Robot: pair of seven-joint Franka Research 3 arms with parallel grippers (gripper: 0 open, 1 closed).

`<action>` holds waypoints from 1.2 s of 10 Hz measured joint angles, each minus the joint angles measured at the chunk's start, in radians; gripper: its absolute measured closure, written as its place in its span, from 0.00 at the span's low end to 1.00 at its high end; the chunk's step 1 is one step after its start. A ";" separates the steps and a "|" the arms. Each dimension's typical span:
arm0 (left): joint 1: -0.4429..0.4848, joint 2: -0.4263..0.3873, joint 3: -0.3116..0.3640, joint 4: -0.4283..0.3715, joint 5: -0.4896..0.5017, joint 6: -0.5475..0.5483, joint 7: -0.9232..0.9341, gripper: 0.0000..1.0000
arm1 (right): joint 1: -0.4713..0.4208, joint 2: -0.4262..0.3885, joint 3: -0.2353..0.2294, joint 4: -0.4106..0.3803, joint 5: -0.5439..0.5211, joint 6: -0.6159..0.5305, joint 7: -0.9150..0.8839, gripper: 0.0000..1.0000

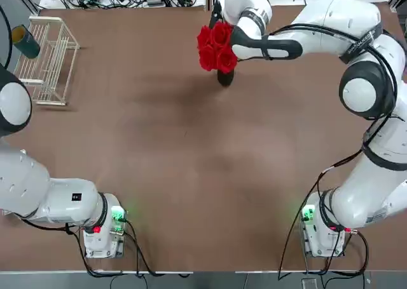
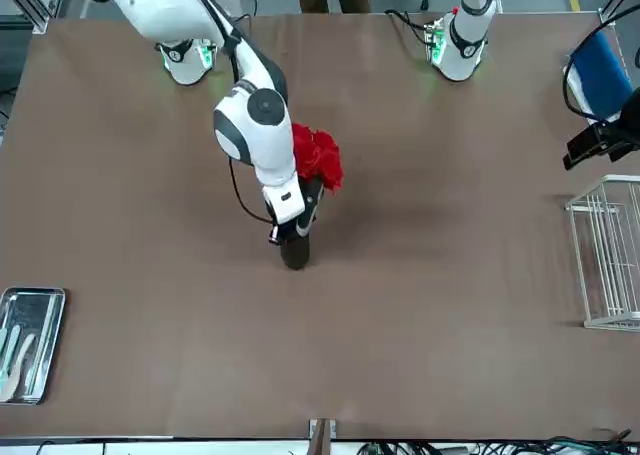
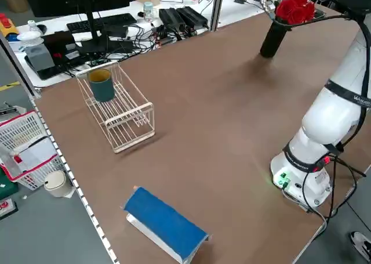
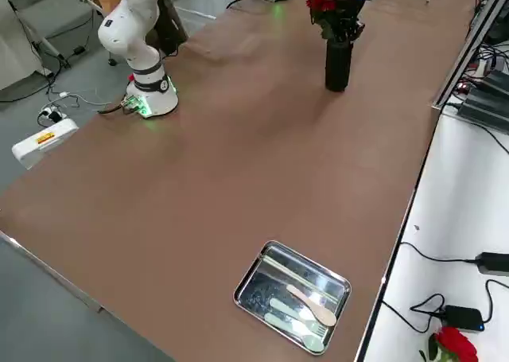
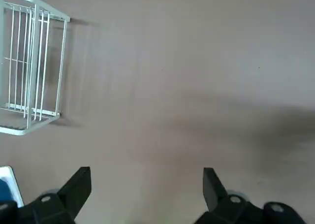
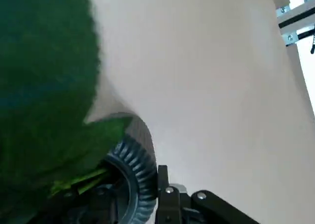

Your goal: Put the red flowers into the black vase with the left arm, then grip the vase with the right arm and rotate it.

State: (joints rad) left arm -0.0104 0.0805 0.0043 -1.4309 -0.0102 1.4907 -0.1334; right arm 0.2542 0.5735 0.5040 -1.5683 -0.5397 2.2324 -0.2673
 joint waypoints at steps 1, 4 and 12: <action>0.000 0.000 0.000 0.000 0.000 0.000 0.000 0.00 | 0.000 0.003 -0.001 0.001 -0.002 0.006 0.000 0.75; 0.000 0.000 0.000 0.000 0.000 0.000 -0.001 0.00 | 0.000 0.004 -0.001 0.000 -0.002 0.008 0.000 0.71; 0.007 0.000 0.001 0.000 0.003 0.000 -0.003 0.00 | -0.011 0.006 -0.007 0.002 -0.002 0.008 0.004 0.52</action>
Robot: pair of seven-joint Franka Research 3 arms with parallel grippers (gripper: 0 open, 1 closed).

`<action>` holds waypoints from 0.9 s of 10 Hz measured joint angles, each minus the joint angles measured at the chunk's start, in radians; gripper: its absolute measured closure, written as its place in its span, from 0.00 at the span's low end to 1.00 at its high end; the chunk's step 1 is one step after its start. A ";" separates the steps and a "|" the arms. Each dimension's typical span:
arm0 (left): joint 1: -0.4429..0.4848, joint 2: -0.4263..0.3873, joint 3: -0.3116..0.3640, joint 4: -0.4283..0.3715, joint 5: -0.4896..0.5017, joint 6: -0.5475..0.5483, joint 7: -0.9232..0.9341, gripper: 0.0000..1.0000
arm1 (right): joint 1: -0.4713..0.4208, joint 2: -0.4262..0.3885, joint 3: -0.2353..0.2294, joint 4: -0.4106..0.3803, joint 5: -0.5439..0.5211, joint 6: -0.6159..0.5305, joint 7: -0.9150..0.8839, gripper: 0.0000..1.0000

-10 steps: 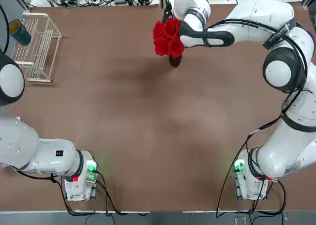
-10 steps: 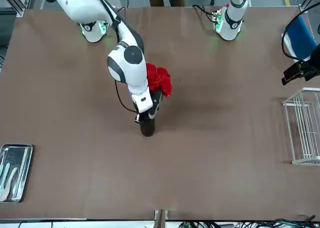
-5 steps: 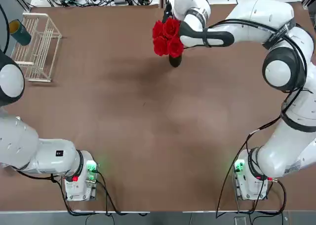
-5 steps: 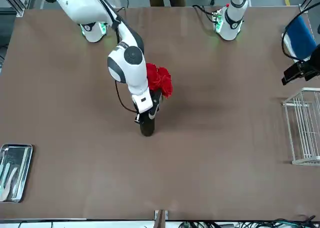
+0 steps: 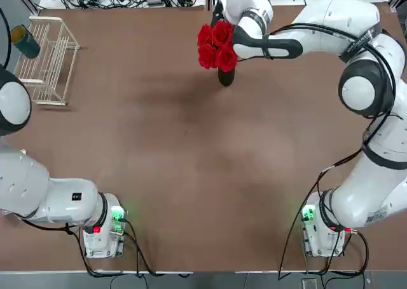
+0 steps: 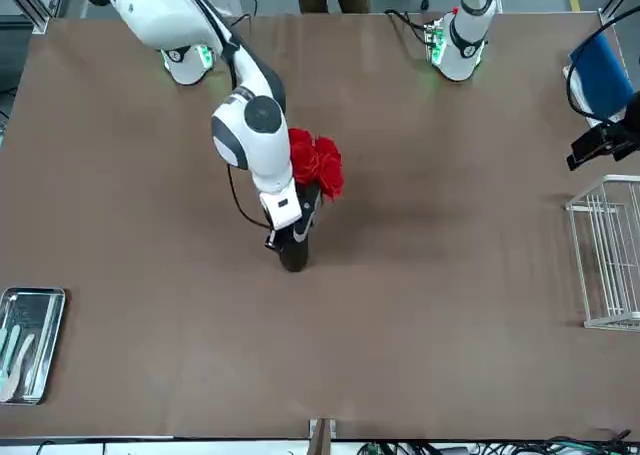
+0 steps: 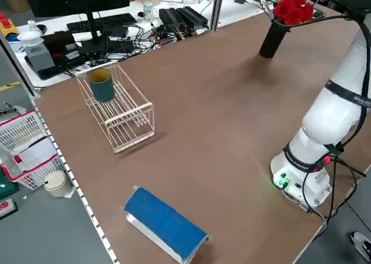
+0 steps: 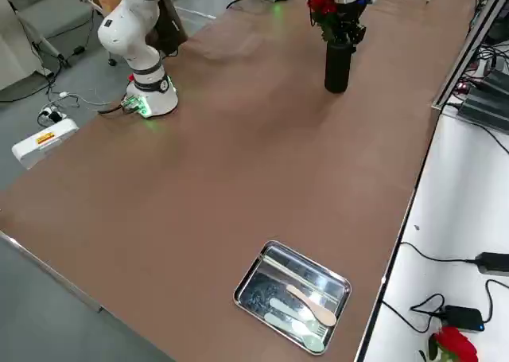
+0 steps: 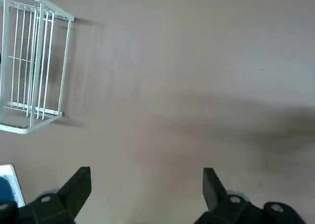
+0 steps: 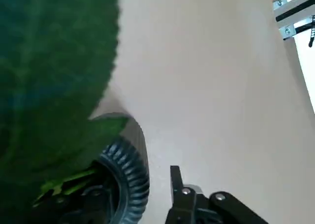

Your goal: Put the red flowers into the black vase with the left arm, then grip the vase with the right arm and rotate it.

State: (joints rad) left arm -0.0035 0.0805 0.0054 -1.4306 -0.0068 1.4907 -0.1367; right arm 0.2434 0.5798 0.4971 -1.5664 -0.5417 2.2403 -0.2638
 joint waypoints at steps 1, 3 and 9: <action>-0.001 0.000 -0.001 0.001 0.000 0.000 0.000 0.00 | -0.001 0.000 0.000 0.001 0.000 0.000 0.001 0.51; -0.001 0.000 -0.001 0.002 0.000 0.000 0.001 0.00 | -0.003 0.000 0.000 0.004 0.006 0.000 0.004 0.48; 0.003 0.000 0.000 0.003 0.000 0.000 0.002 0.00 | -0.009 0.000 0.000 0.010 0.013 0.000 0.008 0.05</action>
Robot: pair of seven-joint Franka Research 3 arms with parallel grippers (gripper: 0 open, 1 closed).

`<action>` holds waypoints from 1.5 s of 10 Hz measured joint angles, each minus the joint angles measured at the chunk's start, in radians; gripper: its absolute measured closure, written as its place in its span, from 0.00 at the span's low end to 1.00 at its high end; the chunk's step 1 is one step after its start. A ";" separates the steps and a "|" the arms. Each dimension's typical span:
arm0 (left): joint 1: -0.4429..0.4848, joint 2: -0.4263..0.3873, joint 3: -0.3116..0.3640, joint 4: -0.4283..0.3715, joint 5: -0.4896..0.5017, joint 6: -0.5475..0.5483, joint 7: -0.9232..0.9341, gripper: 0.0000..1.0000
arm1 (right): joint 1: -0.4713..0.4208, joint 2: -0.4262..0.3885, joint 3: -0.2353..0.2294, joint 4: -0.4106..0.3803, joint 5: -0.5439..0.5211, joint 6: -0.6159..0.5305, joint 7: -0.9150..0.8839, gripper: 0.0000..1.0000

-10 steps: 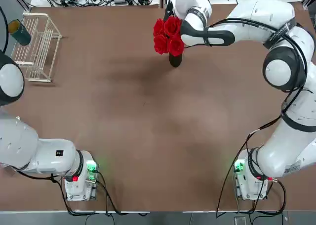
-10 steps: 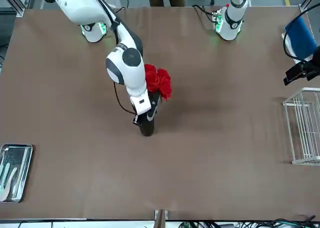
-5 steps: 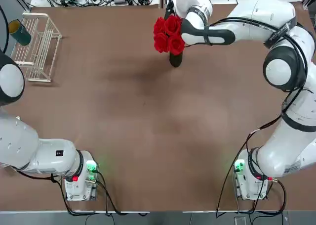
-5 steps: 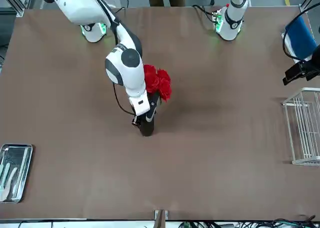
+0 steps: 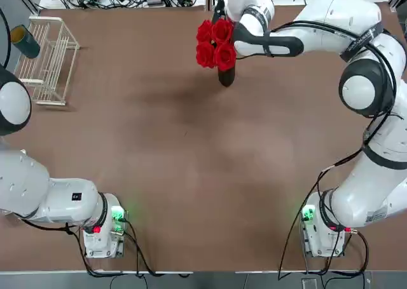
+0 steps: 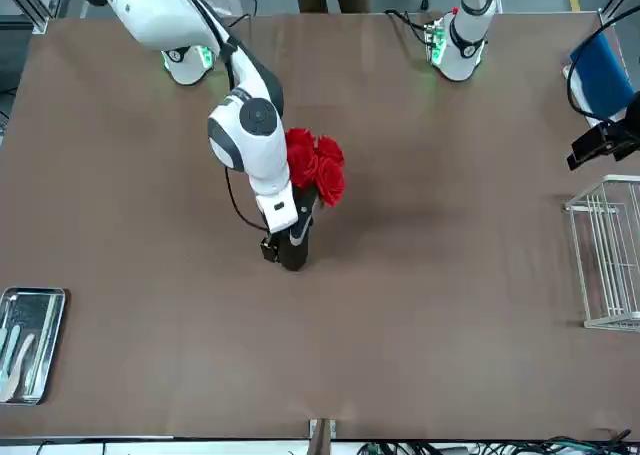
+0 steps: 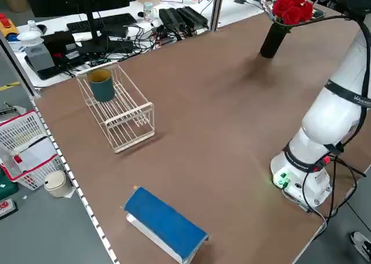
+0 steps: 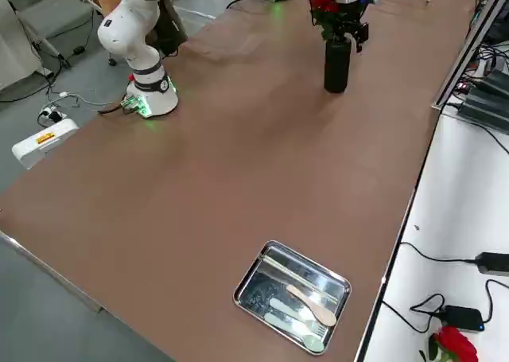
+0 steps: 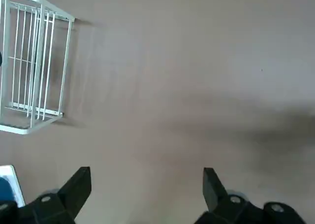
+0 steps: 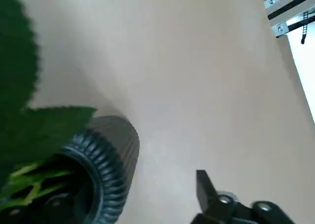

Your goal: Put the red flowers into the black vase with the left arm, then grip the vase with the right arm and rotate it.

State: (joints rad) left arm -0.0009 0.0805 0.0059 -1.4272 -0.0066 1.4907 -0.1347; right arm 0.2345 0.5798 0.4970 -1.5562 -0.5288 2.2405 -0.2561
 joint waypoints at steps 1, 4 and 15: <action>0.000 0.000 0.000 0.001 0.000 0.000 0.000 0.00 | 0.000 0.000 0.000 0.000 0.006 0.000 0.000 0.00; 0.001 0.000 0.002 0.004 0.000 0.000 0.002 0.00 | -0.007 0.000 0.000 0.000 0.015 0.000 0.000 0.00; -0.007 0.000 -0.018 0.005 0.000 -0.002 0.005 0.00 | -0.036 0.000 0.002 0.007 0.099 0.000 -0.002 0.00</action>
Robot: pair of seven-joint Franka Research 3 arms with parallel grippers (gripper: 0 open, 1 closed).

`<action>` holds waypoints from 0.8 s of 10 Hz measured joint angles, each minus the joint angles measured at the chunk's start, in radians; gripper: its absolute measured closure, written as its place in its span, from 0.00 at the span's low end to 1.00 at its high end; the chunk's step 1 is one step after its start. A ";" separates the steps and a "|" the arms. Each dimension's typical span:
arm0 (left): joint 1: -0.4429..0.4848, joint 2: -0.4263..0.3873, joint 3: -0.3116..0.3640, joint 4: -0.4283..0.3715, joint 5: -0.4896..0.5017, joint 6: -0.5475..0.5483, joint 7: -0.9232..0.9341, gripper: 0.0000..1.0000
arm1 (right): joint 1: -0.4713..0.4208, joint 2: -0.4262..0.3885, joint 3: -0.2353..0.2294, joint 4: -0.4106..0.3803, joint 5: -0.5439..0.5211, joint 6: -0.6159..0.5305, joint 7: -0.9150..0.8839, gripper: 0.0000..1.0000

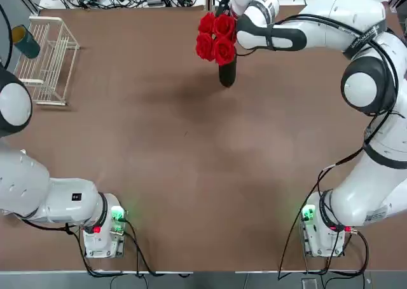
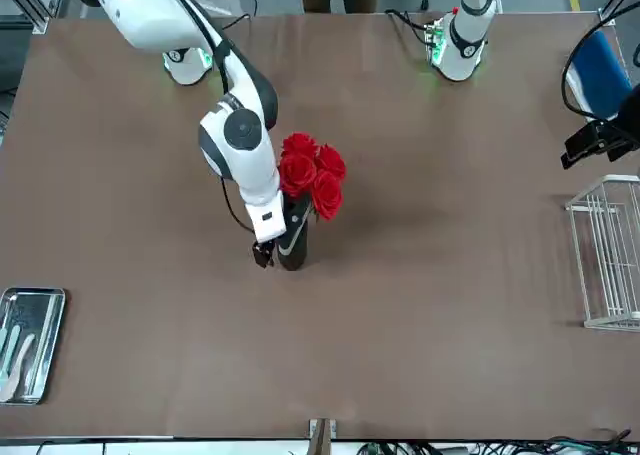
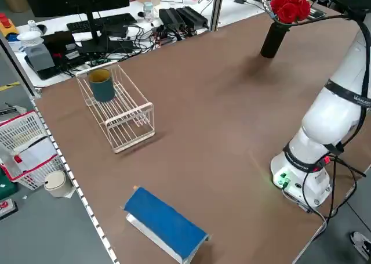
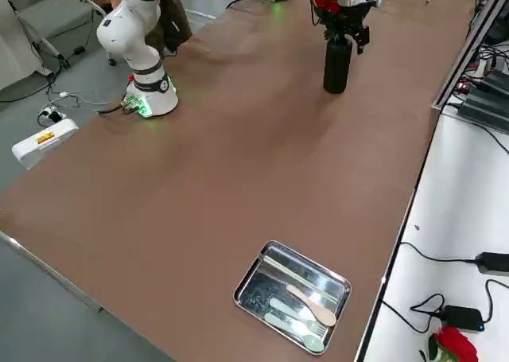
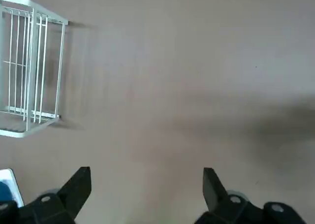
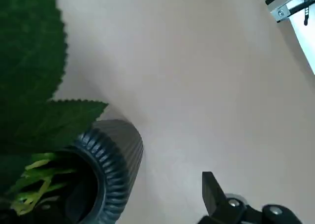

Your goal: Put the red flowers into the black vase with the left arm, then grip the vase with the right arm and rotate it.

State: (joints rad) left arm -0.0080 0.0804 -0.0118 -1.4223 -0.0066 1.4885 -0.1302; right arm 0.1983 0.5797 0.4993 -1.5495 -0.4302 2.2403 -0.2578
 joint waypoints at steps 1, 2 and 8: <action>0.001 0.000 0.000 0.000 0.000 0.000 0.000 0.00 | -0.001 0.000 0.000 0.000 0.000 0.000 0.000 0.00; 0.004 0.000 0.001 0.000 0.000 -0.001 0.000 0.00 | -0.003 0.000 0.000 0.001 0.002 -0.003 -0.001 0.00; -0.001 0.003 -0.004 0.000 0.000 -0.002 0.000 0.00 | -0.008 -0.016 0.002 0.049 0.077 -0.079 -0.032 0.00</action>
State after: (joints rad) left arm -0.0094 0.0831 -0.0157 -1.4224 -0.0066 1.4866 -0.1302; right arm 0.1898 0.5640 0.5010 -1.5009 -0.3529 2.1616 -0.2899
